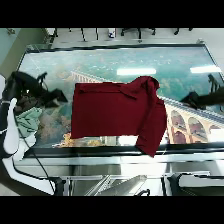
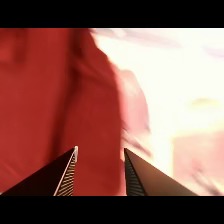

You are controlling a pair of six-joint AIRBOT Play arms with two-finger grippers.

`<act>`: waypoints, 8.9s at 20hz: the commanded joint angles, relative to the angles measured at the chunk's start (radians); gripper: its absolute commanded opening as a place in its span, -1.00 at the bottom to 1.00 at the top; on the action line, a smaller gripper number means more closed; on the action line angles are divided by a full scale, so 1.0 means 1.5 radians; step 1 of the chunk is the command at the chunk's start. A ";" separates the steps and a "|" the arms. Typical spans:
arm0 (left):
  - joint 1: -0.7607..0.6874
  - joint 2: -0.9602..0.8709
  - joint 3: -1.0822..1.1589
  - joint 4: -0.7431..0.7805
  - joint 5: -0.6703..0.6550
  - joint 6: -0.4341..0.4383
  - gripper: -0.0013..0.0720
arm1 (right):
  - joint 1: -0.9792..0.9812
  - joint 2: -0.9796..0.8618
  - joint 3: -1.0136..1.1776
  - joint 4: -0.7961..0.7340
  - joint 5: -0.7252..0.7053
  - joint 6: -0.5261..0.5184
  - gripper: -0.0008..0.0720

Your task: Fold the shirts.

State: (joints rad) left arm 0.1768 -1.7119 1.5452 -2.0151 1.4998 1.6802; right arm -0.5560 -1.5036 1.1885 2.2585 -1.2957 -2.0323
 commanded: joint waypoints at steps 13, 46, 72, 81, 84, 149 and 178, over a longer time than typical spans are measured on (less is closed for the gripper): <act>-0.069 0.114 -0.436 -0.089 -0.204 0.069 0.48 | 0.072 -0.092 -0.088 -0.020 0.015 -0.044 0.29; -0.011 0.618 0.092 -0.022 -0.287 -0.014 -0.93 | 0.091 0.408 0.346 0.193 0.100 -0.082 -0.91; -0.137 -0.227 0.289 0.095 -0.222 -0.074 -0.92 | 0.181 -0.332 0.449 -0.079 0.155 0.043 -0.92; -0.200 -0.229 0.269 0.285 -0.184 -0.169 -0.93 | 0.234 -0.355 0.444 -0.329 0.117 0.142 -0.92; -0.200 -0.229 0.269 0.285 -0.176 -0.169 -0.93 | 0.246 -0.358 0.444 -0.329 0.128 0.144 -0.91; -0.036 0.231 -0.307 0.130 -0.160 -0.074 -0.92 | 0.124 0.242 -0.294 -0.011 0.191 0.148 -0.91; -0.121 -0.180 0.326 0.045 -0.043 -0.109 0.94 | 0.173 -0.156 0.144 -0.102 0.026 0.127 0.82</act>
State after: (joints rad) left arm -0.0109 -2.0171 2.0327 -1.9366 1.4094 1.5181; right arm -0.2806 -1.7073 1.3930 2.1281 -1.1503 -1.8462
